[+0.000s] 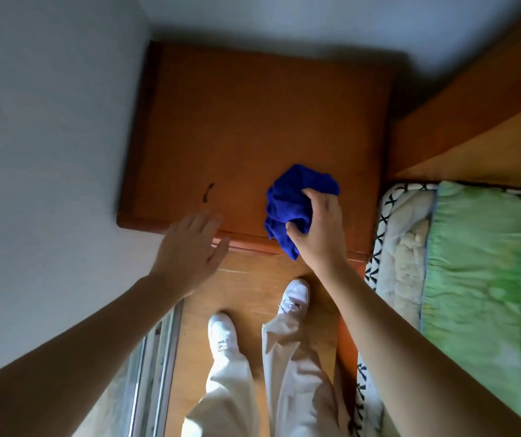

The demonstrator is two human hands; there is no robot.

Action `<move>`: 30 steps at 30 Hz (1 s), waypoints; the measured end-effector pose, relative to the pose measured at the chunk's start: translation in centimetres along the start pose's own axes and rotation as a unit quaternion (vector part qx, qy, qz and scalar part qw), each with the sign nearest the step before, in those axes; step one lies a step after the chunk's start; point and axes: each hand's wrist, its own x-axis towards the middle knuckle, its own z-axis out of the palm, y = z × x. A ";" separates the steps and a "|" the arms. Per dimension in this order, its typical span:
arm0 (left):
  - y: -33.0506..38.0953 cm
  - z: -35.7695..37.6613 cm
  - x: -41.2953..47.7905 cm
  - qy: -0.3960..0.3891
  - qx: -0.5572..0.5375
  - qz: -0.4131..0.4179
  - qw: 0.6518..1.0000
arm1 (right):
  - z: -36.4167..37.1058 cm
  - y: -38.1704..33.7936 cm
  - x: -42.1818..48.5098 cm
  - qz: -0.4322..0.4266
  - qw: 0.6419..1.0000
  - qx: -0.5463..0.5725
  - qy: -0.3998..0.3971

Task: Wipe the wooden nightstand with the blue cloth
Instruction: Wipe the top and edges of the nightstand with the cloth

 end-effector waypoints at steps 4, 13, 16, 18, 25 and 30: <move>-1.5 2.0 -0.1 -0.009 0.016 0.020 1.000 | 1.1 0.6 0.1 -0.029 0.998 -0.021 0.052; -3.4 5.4 -0.6 0.016 -0.004 0.049 0.999 | 4.0 2.1 -0.1 -0.043 0.991 -0.069 0.110; -4.0 6.4 -0.5 0.049 -0.005 0.040 0.998 | 4.7 2.6 0.2 -0.064 0.986 -0.082 0.131; -4.6 7.7 0.5 0.056 0.009 0.041 0.998 | 5.5 3.2 0.7 -0.085 0.983 -0.097 0.133; -4.3 9.2 5.5 0.135 0.042 0.047 0.989 | 5.9 4.3 1.9 -0.134 0.973 -0.114 0.150; -3.5 10.8 9.2 0.237 0.020 0.039 0.970 | 7.2 5.5 3.0 -0.137 0.965 -0.121 0.185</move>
